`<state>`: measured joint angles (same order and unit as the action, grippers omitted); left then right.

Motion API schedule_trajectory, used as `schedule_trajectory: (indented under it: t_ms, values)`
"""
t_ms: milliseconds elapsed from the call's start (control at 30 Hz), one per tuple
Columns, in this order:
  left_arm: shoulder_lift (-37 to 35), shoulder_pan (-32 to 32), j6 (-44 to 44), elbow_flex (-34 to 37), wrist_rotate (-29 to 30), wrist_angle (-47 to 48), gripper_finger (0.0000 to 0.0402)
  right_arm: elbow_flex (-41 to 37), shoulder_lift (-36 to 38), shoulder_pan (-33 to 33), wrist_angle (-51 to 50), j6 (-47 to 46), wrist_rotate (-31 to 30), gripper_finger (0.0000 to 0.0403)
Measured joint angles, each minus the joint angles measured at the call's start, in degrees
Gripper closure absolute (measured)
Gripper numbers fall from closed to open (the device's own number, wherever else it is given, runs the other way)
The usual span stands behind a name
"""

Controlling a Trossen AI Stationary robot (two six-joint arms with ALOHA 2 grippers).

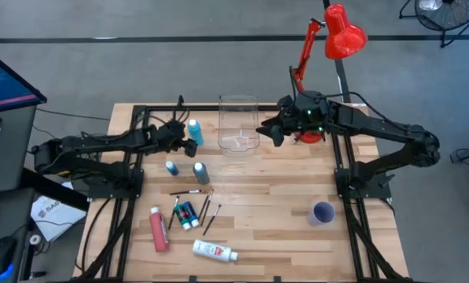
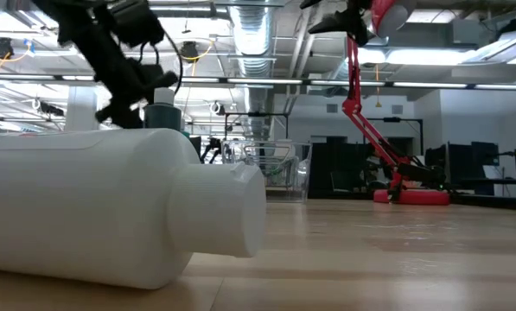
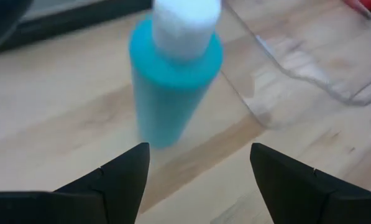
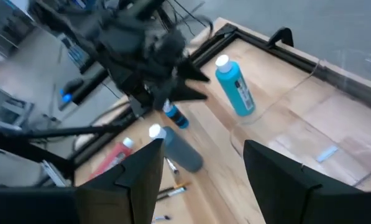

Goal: Pick & Place Paint Supplies
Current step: Put the light blue paint bottle into the transparent bin

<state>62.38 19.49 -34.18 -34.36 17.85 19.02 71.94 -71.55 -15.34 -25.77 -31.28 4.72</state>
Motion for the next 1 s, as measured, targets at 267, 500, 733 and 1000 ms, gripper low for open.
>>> schedule_trajectory:
  t_ms: [267,500,733,1000]
  values:
    - [-4.6,-3.1,9.0,7.3,-1.7,-9.3,0.0125,0.0,0.0,-3.8,2.9,1.4,6.3,0.0188]
    - [-6.3,-2.5,19.2,8.2,2.2,-10.6,0.0125,0.0,0.0,-4.8,3.6,4.7,6.1,0.0188]
    - [-6.4,-2.0,22.3,8.1,8.3,-15.0,0.0125,0.0,0.0,-5.1,3.8,4.7,5.8,0.0188]
    - [-5.0,4.1,20.3,8.1,3.8,-15.3,0.0125,0.0,0.0,-5.1,5.5,4.8,2.9,0.0188]
